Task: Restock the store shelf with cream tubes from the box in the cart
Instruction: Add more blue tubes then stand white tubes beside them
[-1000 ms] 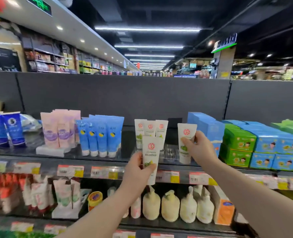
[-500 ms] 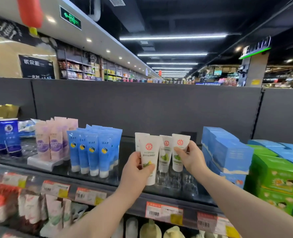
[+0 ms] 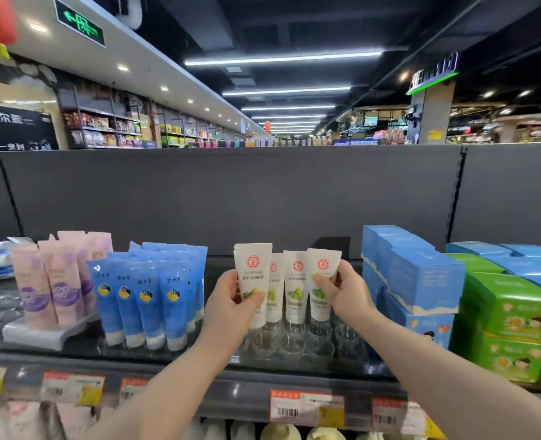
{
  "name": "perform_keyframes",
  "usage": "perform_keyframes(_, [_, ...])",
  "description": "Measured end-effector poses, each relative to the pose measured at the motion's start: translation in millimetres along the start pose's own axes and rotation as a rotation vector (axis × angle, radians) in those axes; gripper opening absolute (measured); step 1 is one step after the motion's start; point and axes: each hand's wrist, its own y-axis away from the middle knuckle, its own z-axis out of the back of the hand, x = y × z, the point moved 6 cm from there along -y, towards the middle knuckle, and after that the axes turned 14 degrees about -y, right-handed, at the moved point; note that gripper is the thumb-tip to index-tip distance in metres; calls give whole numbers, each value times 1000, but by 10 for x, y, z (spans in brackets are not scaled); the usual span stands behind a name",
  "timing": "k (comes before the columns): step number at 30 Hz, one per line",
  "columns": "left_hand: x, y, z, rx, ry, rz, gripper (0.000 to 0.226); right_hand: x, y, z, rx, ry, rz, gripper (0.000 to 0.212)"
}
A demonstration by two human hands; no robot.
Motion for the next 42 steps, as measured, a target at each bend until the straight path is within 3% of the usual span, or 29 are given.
perform_keyframes(7, [178, -178, 157, -44, -28, 27, 36, -27, 39, -37, -1, 39, -13, 28])
perform_keyframes(13, [372, -228, 96, 4, -60, 80, 32, -18, -9, -55, 24, 167, -18, 14])
perform_keyframes(24, [391, -250, 73, 35, -51, 43, 32, 1, -32, -44, 34, 266, -50, 27])
perform_keyframes(32, [335, -241, 80, 24, -45, 29, 32, -75, -55, -40, 40, 253, -101, 20])
perform_keyframes(36, [258, -201, 15, 47, -18, 12, 33, -23, -42, -44, 29, 193, -146, 32])
perform_keyframes(40, [108, -136, -159, 124, 5, -24, 33, 247, 30, 50, -126, 201, 91, 53])
perform_keyframes(42, [27, -97, -294, 181, 16, -31, 32, 519, 101, 67, -151, 286, 312, 45])
